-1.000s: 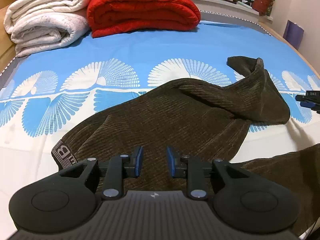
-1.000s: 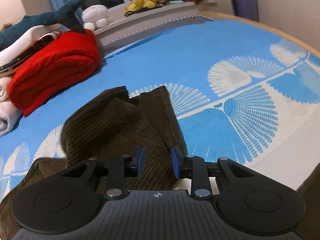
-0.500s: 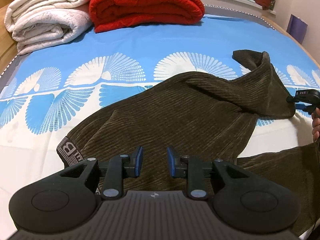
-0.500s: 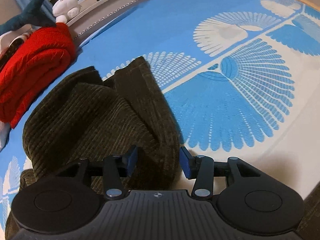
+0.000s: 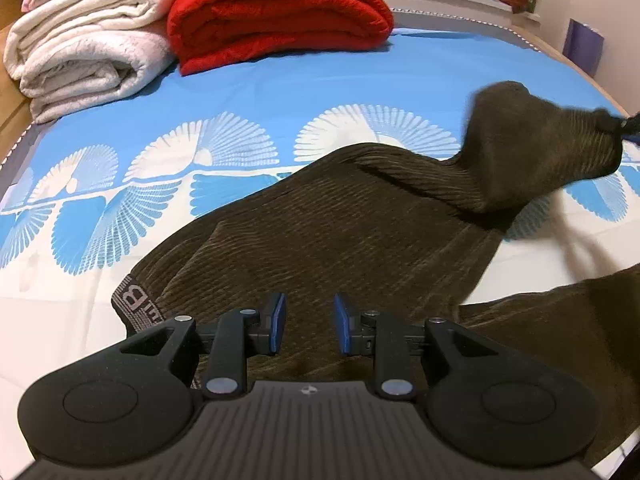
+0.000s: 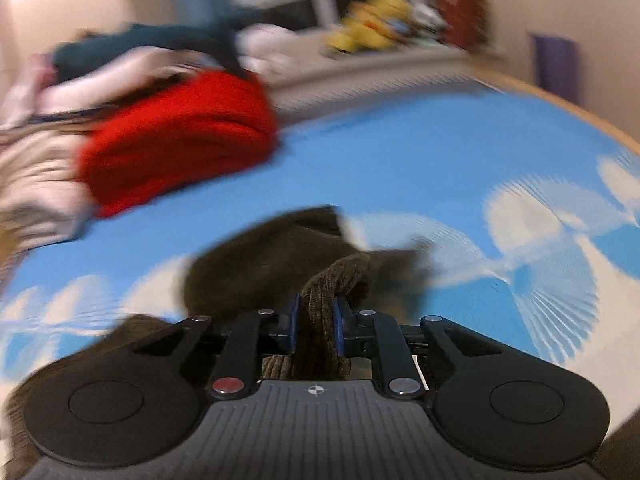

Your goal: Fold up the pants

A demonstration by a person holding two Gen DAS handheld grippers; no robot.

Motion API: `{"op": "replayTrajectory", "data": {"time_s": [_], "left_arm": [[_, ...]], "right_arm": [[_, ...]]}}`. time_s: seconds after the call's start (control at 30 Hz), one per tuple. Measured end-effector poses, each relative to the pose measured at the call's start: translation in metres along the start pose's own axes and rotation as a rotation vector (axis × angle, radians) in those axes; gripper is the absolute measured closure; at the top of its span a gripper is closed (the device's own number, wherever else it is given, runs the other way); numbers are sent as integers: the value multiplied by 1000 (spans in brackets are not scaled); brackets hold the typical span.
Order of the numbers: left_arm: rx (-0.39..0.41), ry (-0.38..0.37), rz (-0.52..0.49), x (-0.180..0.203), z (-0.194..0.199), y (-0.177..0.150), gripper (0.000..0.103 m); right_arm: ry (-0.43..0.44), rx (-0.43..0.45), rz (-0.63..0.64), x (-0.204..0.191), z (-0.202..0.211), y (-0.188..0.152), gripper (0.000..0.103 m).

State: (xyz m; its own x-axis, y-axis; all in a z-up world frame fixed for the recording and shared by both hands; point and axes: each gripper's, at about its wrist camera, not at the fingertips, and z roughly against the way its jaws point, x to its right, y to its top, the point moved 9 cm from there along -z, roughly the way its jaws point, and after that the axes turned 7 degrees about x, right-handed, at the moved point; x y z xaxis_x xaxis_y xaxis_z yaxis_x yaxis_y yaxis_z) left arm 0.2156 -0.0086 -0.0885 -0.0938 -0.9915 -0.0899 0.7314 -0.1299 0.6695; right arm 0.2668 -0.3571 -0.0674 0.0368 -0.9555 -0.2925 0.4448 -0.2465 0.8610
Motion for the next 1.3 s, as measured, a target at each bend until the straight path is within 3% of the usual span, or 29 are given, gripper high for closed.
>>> {"op": "replayTrajectory", "data": {"time_s": [0.13, 0.2, 0.27, 0.4, 0.5, 0.63, 0.77, 0.87, 1.03, 1.3], "left_arm": [[0, -9, -36, 16, 4, -6, 73], [-2, -11, -57, 22, 4, -8, 73], [-2, -7, -71, 25, 3, -9, 73], [-15, 12, -68, 22, -3, -10, 72], [-21, 21, -58, 18, -6, -9, 72], [-23, 22, -71, 20, -9, -8, 72], [-25, 22, -66, 19, -10, -7, 72], [-21, 20, -65, 19, -11, -4, 72], [-31, 17, -66, 25, -15, -4, 72], [-34, 1, -87, 44, -21, -1, 72]], "right_arm": [[118, -13, 16, -37, 38, -7, 86], [142, -98, 15, -41, 40, -22, 84], [164, -251, 13, -41, 35, -52, 83], [24, -394, 3, -16, 22, -87, 76], [12, -388, -65, -6, 20, -83, 74], [-18, -308, -156, 12, 22, -63, 71], [-156, -122, -282, 50, 30, -31, 71], [-258, -67, -426, 91, 36, -25, 70], [-294, -181, -645, 126, 20, -64, 69], [-196, -420, -797, 95, -21, -124, 58]]}}
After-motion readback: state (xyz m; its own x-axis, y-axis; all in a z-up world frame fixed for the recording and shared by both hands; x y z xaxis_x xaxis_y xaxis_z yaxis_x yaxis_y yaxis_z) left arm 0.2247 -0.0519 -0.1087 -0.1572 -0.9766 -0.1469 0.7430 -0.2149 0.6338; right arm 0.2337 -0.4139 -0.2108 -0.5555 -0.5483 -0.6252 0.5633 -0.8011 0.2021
